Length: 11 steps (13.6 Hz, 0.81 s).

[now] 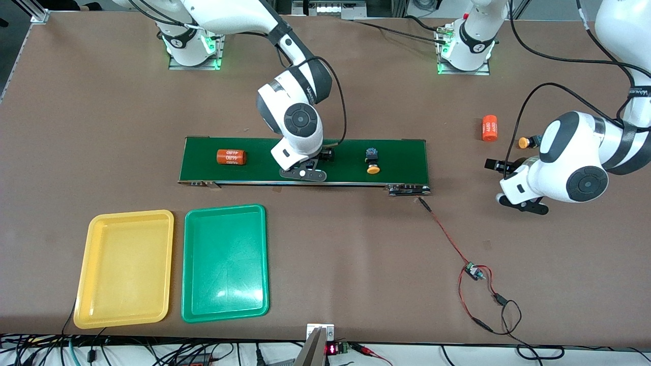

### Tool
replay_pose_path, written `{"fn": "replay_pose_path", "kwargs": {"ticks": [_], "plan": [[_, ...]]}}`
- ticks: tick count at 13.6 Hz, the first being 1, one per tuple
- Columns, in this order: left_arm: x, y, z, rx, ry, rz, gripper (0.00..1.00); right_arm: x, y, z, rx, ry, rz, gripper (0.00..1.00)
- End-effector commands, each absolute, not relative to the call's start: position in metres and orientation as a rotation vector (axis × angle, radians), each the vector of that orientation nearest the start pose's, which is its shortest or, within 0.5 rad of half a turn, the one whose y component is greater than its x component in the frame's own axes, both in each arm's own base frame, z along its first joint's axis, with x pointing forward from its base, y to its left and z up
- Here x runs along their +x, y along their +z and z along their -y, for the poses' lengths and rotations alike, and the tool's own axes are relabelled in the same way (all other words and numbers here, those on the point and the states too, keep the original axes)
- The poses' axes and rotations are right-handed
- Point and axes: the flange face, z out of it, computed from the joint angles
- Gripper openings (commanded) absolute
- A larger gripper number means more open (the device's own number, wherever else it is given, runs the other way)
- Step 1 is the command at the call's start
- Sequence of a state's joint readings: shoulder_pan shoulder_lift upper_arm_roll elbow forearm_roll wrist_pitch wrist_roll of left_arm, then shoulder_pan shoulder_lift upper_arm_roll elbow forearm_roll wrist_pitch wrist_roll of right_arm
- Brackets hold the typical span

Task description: Sort buttons by color to trays

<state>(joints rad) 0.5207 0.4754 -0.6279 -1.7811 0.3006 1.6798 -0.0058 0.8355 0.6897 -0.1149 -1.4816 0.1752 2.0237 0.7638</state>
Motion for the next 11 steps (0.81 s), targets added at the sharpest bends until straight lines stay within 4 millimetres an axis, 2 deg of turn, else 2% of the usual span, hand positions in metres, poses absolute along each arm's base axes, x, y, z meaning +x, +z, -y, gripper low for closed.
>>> {"fn": "replay_pose_path", "kwargs": {"ticks": [1, 2, 4, 5, 6, 9, 10, 11], "plan": [[0.552, 0.304, 0.003, -2.956, 0.68, -0.335, 1.0, 0.512, 0.249, -0.48, -3.169, 0.25, -0.145, 0.85], [0.542, 0.303, 0.0, -2.948, 0.666, -0.314, 1.0, 0.513, 0.245, -0.476, -3.175, 0.26, -0.15, 0.62], [0.521, 0.284, -0.003, -2.923, 0.751, -0.378, 1.0, 0.519, 0.248, -0.472, -3.168, 0.257, -0.165, 0.36], [0.508, 0.268, -0.009, -2.912, 0.814, -0.376, 1.0, 0.522, 0.256, -0.471, -3.152, 0.254, -0.176, 0.26], [0.493, 0.252, -0.01, -2.899, 0.884, -0.376, 1.0, 0.525, 0.259, -0.468, -3.154, 0.245, -0.173, 0.24], [0.459, 0.216, -0.008, -2.865, 1.029, -0.399, 1.0, 0.538, 0.292, -0.469, -3.125, 0.171, -0.129, 0.11], [0.452, 0.2, -0.006, -2.868, 1.059, -0.41, 1.0, 0.547, 0.302, -0.459, -3.117, 0.149, -0.159, 0.1], [0.448, 0.191, -0.008, -2.893, 1.012, -0.41, 1.0, 0.555, 0.308, -0.451, -3.104, 0.142, -0.188, 0.07]]}}
